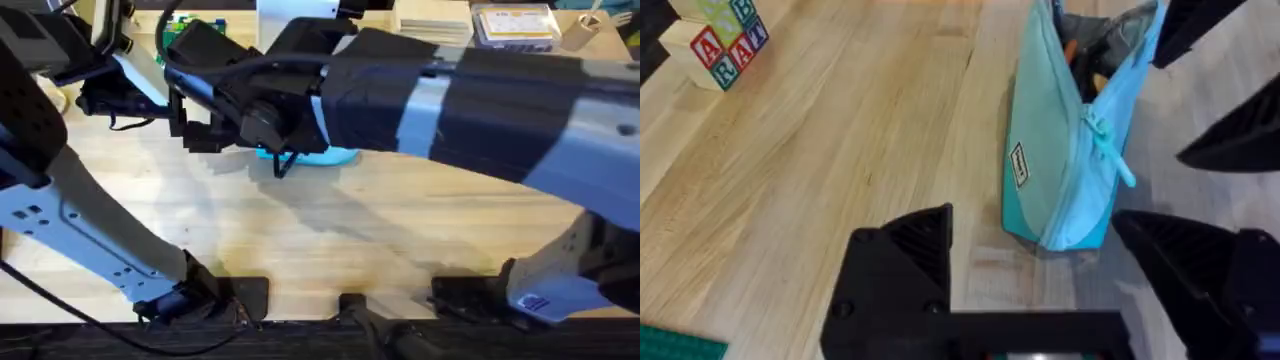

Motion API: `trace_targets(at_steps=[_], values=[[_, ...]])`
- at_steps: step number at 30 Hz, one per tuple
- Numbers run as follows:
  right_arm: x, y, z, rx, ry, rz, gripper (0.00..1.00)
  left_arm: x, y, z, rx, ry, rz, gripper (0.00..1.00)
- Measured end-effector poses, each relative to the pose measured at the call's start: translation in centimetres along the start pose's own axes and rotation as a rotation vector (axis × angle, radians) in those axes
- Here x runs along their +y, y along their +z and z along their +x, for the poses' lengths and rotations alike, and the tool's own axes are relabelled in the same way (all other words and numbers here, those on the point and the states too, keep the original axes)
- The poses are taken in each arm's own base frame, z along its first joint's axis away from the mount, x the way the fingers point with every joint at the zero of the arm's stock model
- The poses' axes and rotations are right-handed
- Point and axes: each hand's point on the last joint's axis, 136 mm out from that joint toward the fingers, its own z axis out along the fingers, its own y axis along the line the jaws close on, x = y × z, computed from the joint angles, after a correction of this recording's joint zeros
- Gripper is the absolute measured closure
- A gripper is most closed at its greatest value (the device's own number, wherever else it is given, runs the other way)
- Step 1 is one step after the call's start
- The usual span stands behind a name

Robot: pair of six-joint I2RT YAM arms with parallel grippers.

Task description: Unzip the bag, pick up the pens from the table one at a time and place them inside, then zip the bag closed.

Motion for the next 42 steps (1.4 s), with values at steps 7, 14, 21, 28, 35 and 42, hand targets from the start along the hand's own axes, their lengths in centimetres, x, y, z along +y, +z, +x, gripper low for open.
trace_targets(at_steps=[7, 14, 21, 28, 35, 42], values=[[0.0, 1.6, 0.5, 0.008, -0.001, 0.019, 0.006, 0.0, 0.0, 0.0, 0.0, 0.0, 0.0, 0.007], [0.5, 1.8, 0.3, -0.001, 0.011, 0.003, 0.005, 0.0, 0.0, 0.0, 0.0, 0.0, 0.0, 0.007], [0.2, 3.2, 0.8, 0.009, 0.009, 0.027, 0.006, 0.0, 0.0, 0.1, 0.003, 0.002, 0.0, 0.007], [-0.1, 3.8, 0.2, 0.004, 0.025, 0.036, 0.009, 0.0, 0.0, 0.0, 0.001, 0.002, -0.001, 0.008], [-0.6, 4.1, -0.5, -0.021, 0.032, 0.055, 0.046, 0.0, 0.0, 0.0, 0.001, 0.003, -0.001, 0.007], [-0.7, 4.1, -0.8, -0.036, 0.032, 0.062, 0.137, 0.0, 0.0, 0.0, 0.001, 0.003, -0.001, 0.007]])
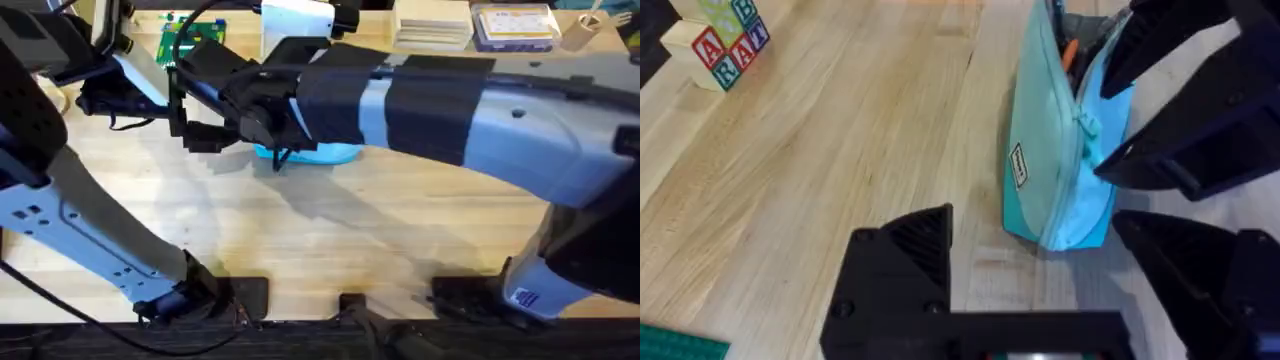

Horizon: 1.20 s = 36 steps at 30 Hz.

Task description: Unzip the bag, pick up the pens from the table one at a time and place them inside, then zip the bag closed.

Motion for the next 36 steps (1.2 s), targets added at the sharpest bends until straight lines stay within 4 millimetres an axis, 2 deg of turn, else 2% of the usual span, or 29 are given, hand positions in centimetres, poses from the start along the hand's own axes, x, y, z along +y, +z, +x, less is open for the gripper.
trace_targets(at_steps=[14, 21, 27, 36], values=[[0.6, 0.0, -0.3, -0.015, 0.012, -0.021, 0.286, 0.0, 0.0, 0.0, 0.0, 0.0, 0.0, 0.007], [0.5, 1.3, 0.3, -0.01, 0.002, -0.001, 0.318, 0.0, 0.0, 0.0, 0.0, -0.001, 0.0, 0.007], [0.5, 1.3, 0.3, -0.01, 0.003, -0.002, 0.371, 0.0, 0.0, 0.0, 0.0, -0.001, 0.0, 0.007], [0.5, 1.3, 0.2, -0.011, 0.005, -0.003, 0.491, 0.0, 0.0, 0.0, 0.0, 0.0, 0.0, 0.008]])
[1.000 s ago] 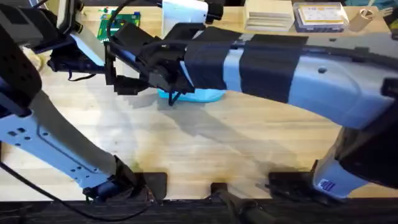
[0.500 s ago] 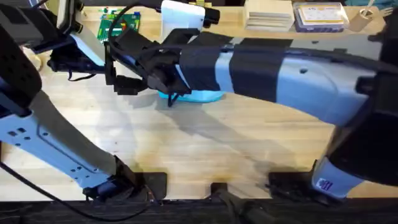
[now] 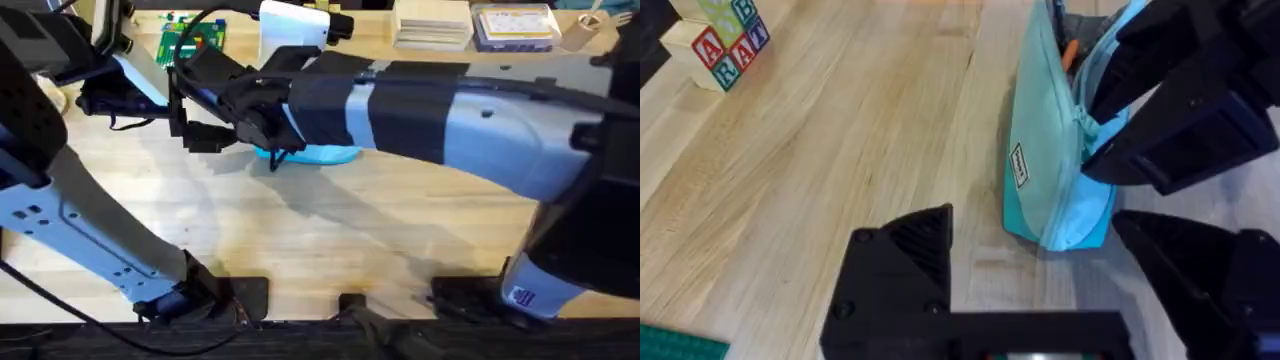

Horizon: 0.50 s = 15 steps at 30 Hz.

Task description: Unzip the bag, pick up the pens from the table one at a time and place them inside, then zip the bag closed.

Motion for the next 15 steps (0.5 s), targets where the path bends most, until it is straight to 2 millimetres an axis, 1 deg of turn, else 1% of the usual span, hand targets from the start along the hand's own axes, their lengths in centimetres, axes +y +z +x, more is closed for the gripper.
trace_targets(at_steps=[3, 7, 10, 15], values=[[0.0, 0.01, 0.0, 0.0, 0.0, 0.0, 0.513, 0.0, 0.0, 0.0, 0.0, 0.0, 0.0, 0.007], [0.02, 0.02, -0.03, 0.0, 0.001, -0.001, 0.6, 0.0, 0.0, 0.0, 0.0, 0.0, 0.0, 0.007], [0.07, 0.02, -0.06, -0.001, 0.002, -0.003, 0.614, 0.0, 0.0, 0.0, 0.0, 0.0, 0.0, 0.008], [0.54, 0.02, -0.32, -0.011, 0.006, -0.022, 0.664, 0.0, 0.0, 0.0, 0.0, 0.0, 0.0, 0.007]])
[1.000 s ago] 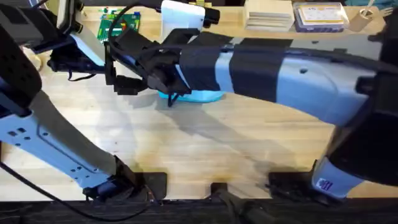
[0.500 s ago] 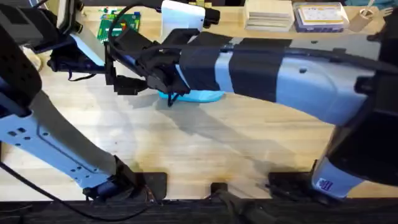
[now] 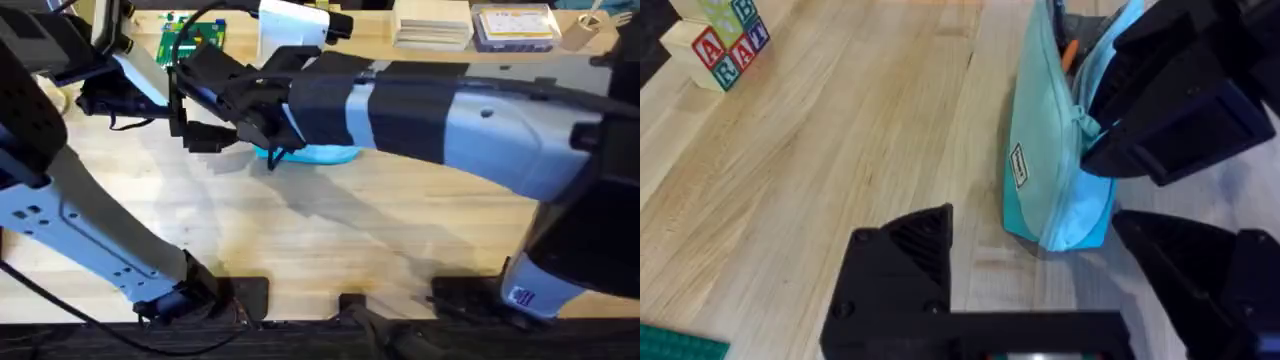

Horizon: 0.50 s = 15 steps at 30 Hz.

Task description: Unzip the bag, pick up the pens from the table one at a time and place them inside, then zip the bag closed.

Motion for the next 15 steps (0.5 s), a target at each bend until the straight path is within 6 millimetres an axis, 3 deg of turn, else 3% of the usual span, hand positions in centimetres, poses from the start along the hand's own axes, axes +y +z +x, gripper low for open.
trace_targets(at_steps=[5, 15], values=[[0.94, -0.02, -0.48, -0.02, -0.031, -0.037, 0.664, 0.0, 0.0, 0.0, 0.0, 0.0, 0.0, 0.007], [0.88, -0.03, -0.63, -0.029, -0.077, -0.032, 0.709, 0.0, 0.0, 0.0, 0.0, 0.0, 0.0, 0.007]])
